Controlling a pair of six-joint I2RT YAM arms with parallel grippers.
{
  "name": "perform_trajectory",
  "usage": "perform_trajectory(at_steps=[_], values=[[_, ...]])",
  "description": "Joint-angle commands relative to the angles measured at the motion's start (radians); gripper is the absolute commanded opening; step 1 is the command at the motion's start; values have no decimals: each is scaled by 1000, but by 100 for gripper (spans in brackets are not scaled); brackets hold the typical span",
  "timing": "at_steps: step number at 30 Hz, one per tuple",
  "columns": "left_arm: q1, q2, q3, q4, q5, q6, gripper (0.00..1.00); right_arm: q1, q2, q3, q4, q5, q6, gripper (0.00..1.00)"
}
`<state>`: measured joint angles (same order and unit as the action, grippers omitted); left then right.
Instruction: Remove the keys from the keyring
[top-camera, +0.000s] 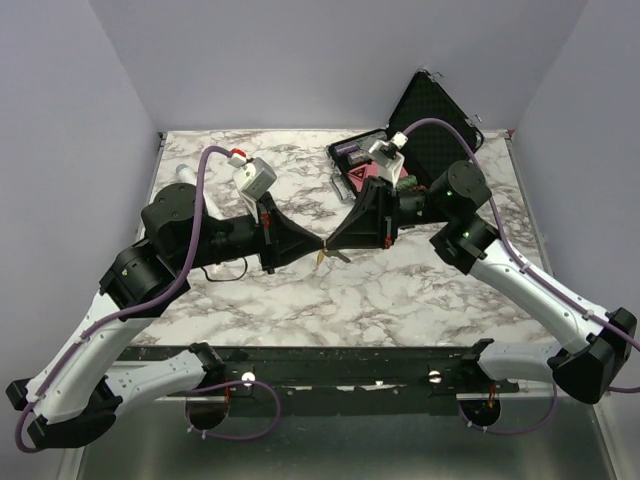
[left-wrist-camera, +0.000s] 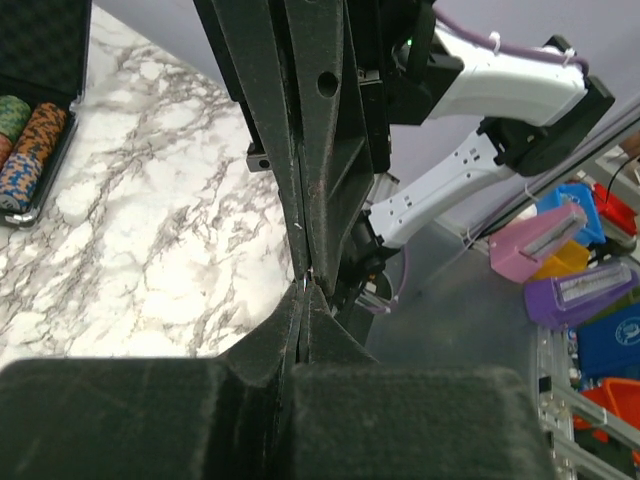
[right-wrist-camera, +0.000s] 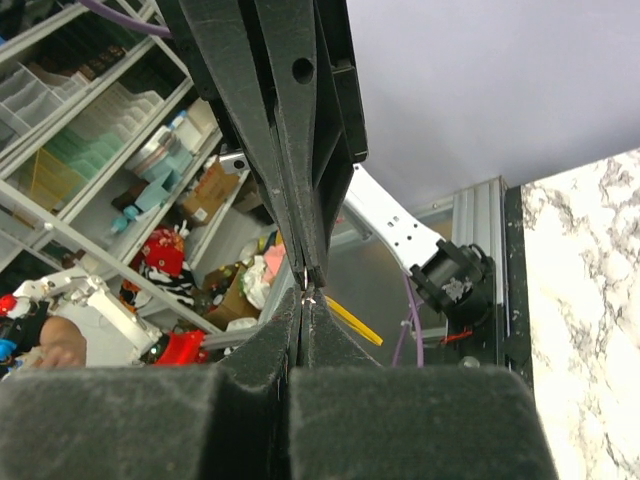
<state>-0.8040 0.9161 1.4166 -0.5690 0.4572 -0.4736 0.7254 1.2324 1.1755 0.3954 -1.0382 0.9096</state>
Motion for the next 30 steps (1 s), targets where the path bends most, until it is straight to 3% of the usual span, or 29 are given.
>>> perform_trajectory(at_steps=[1, 10, 19, 30], values=[[-15, 6, 2, -34, 81, 46, 0, 19, -11, 29, -156, -43, -86, 1], [-18, 61, 50, -138, 182, 121, 0, 34, 10, 75, -283, -82, -170, 1], [-18, 144, 128, -275, 259, 230, 0, 58, 35, 125, -570, -85, -368, 1], [-21, 210, 150, -361, 343, 331, 0, 69, 81, 151, -750, -97, -508, 1]])
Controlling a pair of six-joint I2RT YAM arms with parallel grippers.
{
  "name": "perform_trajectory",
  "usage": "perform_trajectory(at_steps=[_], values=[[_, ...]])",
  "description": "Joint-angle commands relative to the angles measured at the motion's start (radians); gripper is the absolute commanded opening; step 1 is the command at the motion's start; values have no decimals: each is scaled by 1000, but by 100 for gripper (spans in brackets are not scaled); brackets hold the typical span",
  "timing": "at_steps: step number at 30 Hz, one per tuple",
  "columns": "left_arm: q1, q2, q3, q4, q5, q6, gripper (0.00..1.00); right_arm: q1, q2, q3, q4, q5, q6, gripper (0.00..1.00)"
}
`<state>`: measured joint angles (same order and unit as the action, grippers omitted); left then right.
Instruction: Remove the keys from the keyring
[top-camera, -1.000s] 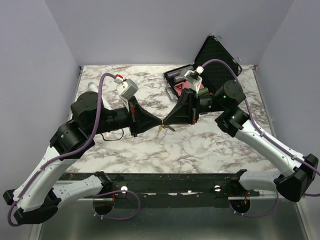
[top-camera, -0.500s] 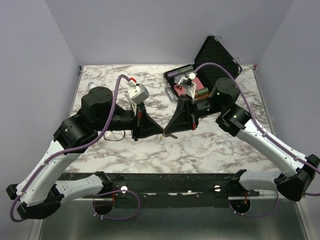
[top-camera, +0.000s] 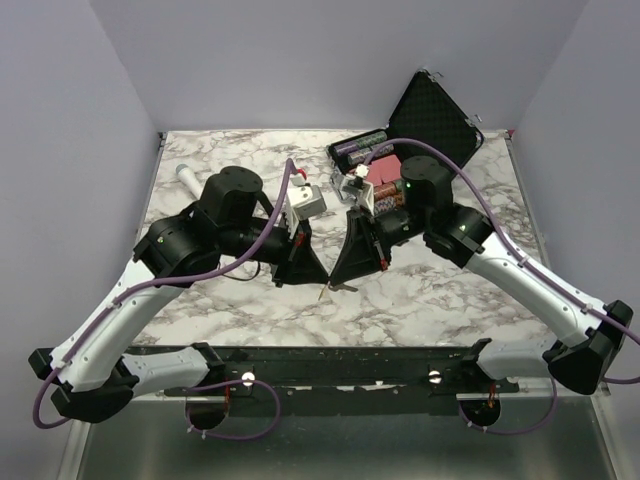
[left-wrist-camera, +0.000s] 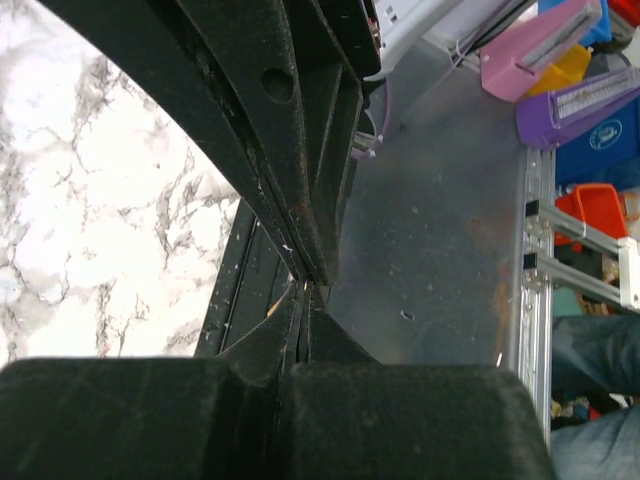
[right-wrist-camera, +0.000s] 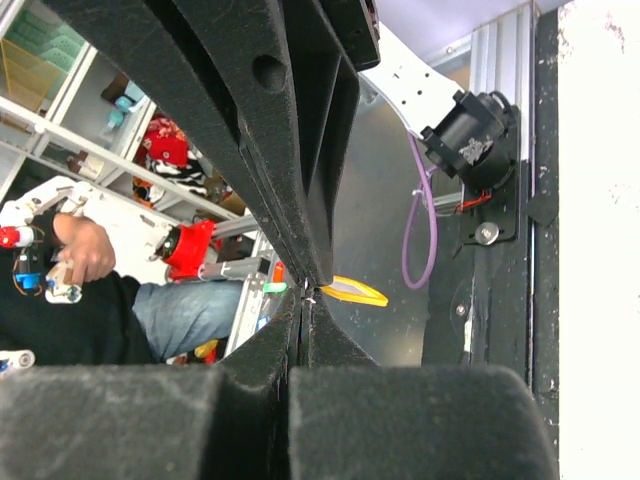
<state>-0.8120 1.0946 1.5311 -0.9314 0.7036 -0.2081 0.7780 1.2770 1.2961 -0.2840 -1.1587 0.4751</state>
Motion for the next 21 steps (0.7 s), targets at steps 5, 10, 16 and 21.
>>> perform_trajectory(at_steps=[5, 10, 16, 21], values=[[-12, 65, 57, -33, 123, 104, 0, 27, 56, 37, -103, 22, -95, 1], [-13, 86, 63, -40, 137, 119, 0, 38, 48, 17, -89, 28, -81, 1], [-15, 93, 69, -24, 135, 115, 0, 40, 25, -34, -37, 48, -49, 1], [-15, 87, 69, -26, 114, 107, 18, 40, 7, -47, -9, 74, -33, 1]])
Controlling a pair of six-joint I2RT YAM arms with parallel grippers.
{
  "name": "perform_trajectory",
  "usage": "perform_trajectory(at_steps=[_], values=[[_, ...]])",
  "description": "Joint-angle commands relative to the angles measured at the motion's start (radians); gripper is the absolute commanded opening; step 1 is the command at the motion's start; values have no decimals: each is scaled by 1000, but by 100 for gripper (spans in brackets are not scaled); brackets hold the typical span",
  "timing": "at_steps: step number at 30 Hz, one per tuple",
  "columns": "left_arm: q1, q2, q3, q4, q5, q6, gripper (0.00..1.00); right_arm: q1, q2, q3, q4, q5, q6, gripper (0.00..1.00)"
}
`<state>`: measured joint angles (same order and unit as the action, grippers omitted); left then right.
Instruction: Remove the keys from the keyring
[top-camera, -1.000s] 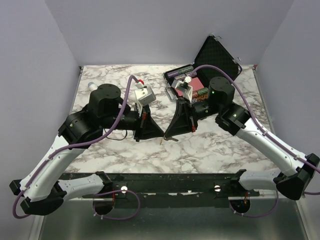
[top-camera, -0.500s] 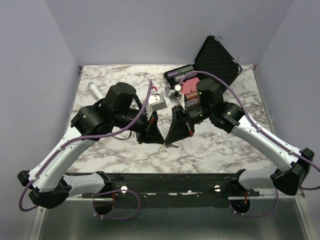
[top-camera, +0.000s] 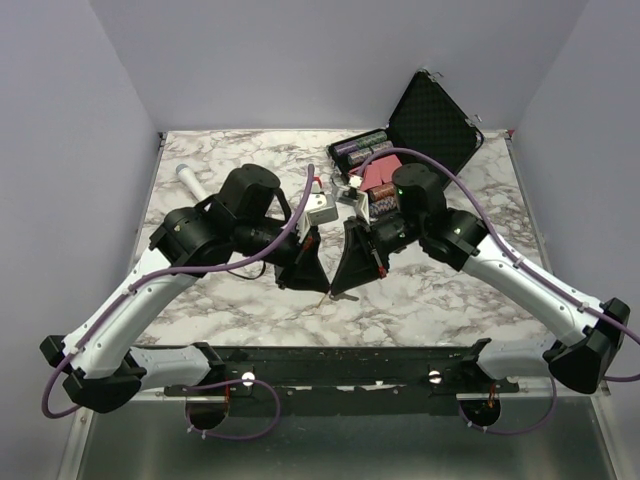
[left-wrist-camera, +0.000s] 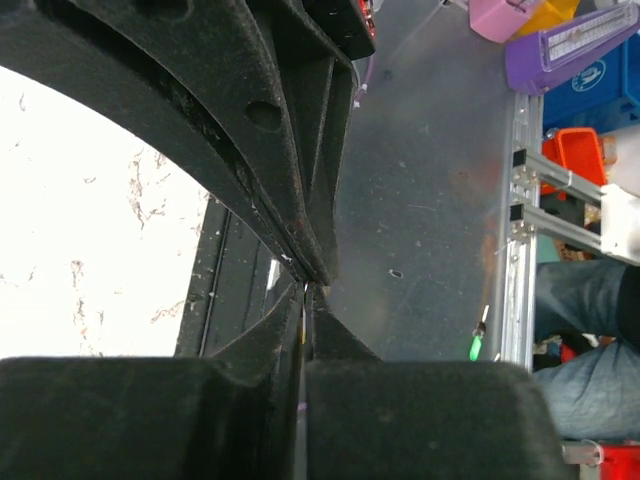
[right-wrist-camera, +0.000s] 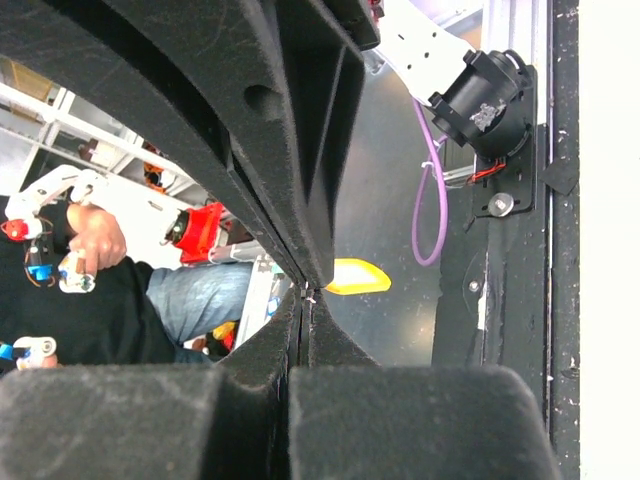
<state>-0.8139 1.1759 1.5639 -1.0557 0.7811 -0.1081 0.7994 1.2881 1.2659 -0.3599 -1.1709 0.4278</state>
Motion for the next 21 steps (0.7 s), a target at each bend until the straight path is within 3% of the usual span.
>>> perform_trajectory(at_steps=[1, 5, 10, 14, 17, 21], values=[[-13, 1, 38, 97, 30, 2, 28, 18, -9, -17, 67, 91, 15, 1], [-13, -30, 42, 99, 17, -4, 55, 18, -27, -19, 67, 117, 22, 1], [-10, -79, 71, 106, -51, -28, 75, 18, -70, -16, 75, 184, 38, 1], [-11, -186, 9, 232, -185, -128, 80, 18, -122, -10, 107, 325, 71, 1], [-8, -324, -146, 440, -317, -244, 82, 18, -156, -10, 139, 485, 106, 1], [-4, -479, -394, 696, -457, -422, 82, 18, -144, 39, 46, 782, 184, 1]])
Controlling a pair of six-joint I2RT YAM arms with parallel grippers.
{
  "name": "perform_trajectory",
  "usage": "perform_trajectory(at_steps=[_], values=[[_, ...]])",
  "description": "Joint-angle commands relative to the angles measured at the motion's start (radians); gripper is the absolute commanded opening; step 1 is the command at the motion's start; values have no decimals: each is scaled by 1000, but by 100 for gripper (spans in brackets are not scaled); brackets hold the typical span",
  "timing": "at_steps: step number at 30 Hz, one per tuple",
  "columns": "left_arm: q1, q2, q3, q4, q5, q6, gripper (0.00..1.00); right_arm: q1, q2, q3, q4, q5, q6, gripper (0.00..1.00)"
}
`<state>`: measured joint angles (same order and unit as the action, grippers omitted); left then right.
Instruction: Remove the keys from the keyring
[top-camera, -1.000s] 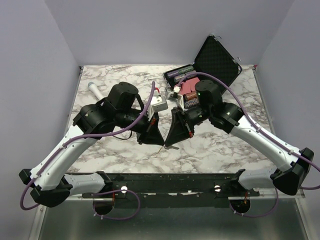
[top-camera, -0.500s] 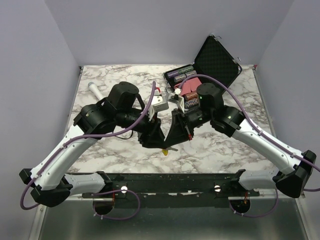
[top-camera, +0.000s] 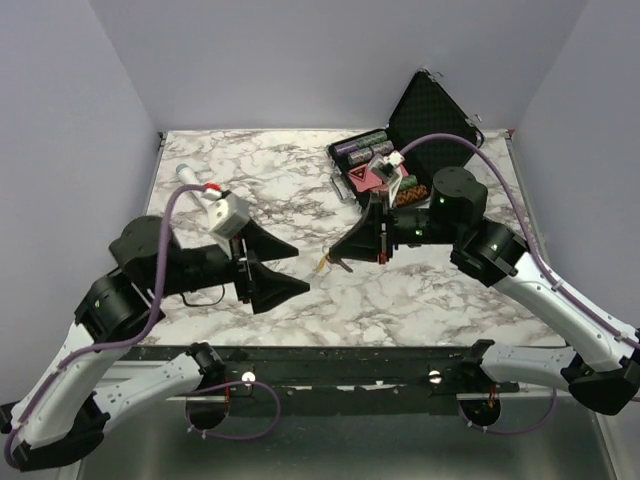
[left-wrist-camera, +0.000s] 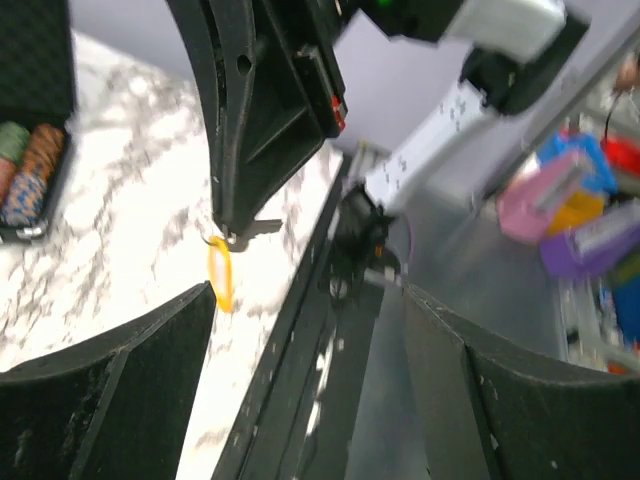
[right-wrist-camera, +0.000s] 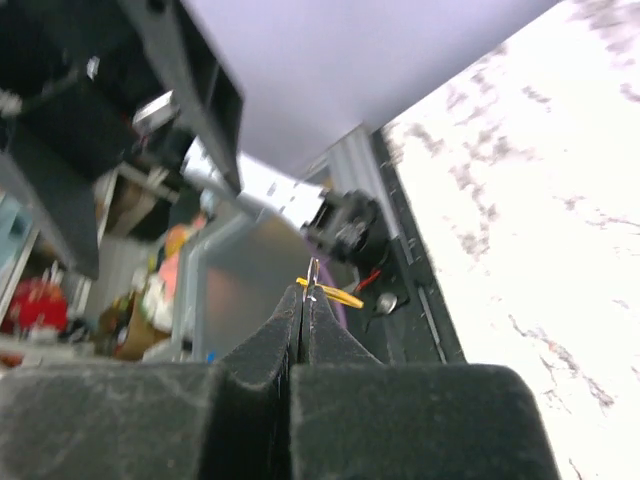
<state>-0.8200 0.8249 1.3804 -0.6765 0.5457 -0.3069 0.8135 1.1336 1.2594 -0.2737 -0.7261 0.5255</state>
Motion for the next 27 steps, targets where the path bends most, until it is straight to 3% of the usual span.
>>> perform_trajectory(at_steps=[1, 4, 7, 18, 22, 27], values=[[2, -157, -266, 365, -269, -271, 83, 4, 12, 46, -59, 399, 128, 1], [4, -239, -397, 477, -358, -377, 83, 6, 2, 26, -152, 620, 264, 1], [5, -279, -463, 508, -426, -426, 86, 4, 46, 72, -336, 714, 295, 1], [22, -241, -362, 233, -487, -317, 88, 4, 131, 109, -487, 461, 188, 1], [38, -208, -328, 120, -497, -310, 87, 4, 89, 71, -444, 446, 228, 1], [39, -221, -342, 121, -490, -304, 87, 4, 68, 54, -444, 510, 268, 1]])
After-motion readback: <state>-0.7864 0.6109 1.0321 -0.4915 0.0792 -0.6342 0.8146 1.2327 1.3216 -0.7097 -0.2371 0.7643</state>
